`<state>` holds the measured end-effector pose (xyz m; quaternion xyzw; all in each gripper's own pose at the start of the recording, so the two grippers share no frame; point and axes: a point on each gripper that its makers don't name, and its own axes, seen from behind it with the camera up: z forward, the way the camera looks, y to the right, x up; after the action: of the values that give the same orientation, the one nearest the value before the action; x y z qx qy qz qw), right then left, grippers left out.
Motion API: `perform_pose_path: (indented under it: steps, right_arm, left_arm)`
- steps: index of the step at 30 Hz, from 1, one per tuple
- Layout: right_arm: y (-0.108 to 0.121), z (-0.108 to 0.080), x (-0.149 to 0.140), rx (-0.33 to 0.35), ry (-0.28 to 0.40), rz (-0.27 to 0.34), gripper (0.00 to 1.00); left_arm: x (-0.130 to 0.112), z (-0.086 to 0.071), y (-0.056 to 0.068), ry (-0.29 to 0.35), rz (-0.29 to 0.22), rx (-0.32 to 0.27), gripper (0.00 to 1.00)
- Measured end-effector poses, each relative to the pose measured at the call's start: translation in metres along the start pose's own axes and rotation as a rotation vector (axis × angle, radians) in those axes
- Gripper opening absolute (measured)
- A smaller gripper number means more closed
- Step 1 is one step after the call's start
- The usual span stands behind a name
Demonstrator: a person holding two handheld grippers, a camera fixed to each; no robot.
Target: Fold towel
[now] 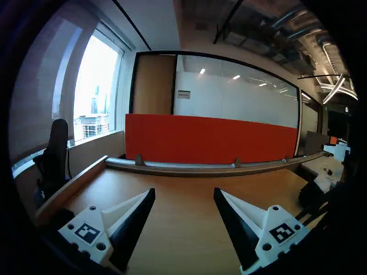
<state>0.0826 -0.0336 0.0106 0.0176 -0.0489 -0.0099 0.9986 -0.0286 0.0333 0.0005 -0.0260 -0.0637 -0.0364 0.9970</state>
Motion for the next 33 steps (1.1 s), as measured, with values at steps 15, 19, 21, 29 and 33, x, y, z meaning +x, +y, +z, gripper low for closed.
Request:
perform_pose_path:
  steps: [15,19,21,29,33]
  right_arm:
    - [-0.009,-0.009,-0.006,-0.011,0.008,-0.014,0.99]
    - [-0.011,-0.011,-0.013,-0.012,0.010,-0.027,1.00]
    - [-0.012,-0.011,-0.017,-0.012,0.012,-0.031,1.00]
    - [-0.016,-0.007,-0.037,-0.014,0.016,-0.024,1.00]
    - [-0.017,-0.005,-0.050,-0.016,0.015,-0.034,1.00]
  left_arm:
    - [-0.033,-0.005,-0.007,0.048,0.069,0.027,0.94]
    - [-0.049,-0.004,-0.011,0.061,0.084,0.035,0.94]
    - [-0.057,-0.003,-0.012,0.068,0.089,0.037,0.94]
    - [-0.088,0.002,-0.024,0.094,0.101,0.052,0.94]
    - [-0.100,0.007,-0.028,0.109,0.094,0.053,0.94]
